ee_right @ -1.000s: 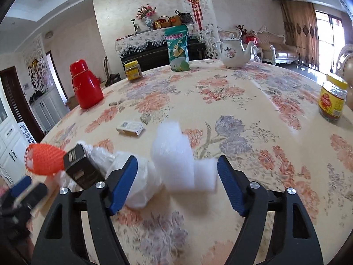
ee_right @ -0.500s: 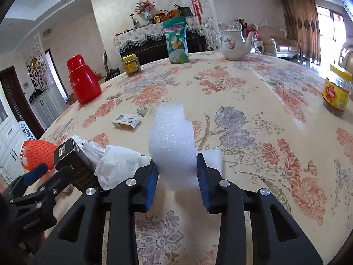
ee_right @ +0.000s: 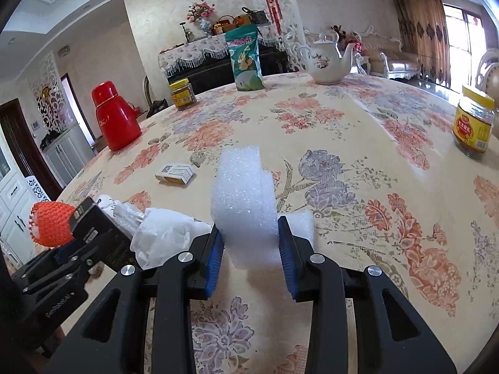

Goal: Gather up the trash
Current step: 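Grasp the black DORMI box with the left gripper while the right grasps white foam, then carry the black box and white foam over the pink bin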

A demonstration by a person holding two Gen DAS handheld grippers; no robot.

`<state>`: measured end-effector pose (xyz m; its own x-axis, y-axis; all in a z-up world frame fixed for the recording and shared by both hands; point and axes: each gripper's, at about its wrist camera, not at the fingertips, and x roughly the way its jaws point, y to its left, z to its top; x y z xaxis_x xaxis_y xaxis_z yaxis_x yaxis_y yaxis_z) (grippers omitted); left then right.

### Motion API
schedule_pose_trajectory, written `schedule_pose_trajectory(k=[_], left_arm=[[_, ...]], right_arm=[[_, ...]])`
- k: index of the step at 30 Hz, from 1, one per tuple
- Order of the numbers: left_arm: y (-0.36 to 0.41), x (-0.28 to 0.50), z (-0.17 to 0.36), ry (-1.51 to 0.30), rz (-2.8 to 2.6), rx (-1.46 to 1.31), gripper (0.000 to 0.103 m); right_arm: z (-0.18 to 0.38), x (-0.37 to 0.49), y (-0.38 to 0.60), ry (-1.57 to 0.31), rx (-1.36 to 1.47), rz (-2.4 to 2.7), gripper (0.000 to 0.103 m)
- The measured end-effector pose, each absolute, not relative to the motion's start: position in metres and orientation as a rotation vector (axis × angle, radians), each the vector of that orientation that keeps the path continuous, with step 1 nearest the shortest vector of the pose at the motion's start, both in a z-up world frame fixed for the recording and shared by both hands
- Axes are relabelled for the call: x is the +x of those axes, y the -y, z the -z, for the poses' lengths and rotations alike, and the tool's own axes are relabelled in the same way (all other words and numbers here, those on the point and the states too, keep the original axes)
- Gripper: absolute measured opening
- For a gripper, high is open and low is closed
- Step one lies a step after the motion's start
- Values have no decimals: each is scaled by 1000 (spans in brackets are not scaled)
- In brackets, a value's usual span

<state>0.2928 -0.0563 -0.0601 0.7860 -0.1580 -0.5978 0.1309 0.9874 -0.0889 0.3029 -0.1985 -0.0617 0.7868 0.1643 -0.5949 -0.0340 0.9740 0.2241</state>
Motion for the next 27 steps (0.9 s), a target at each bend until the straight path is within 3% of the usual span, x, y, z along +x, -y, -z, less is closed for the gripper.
schedule_pose_trajectory(k=[16, 27], left_arm=[[50, 271, 46, -526, 104, -54, 43], [30, 220, 35, -552, 97, -70, 43]], right_arm=[[54, 295, 189, -601, 133, -53, 33], [49, 250, 176, -602, 107, -85, 33]])
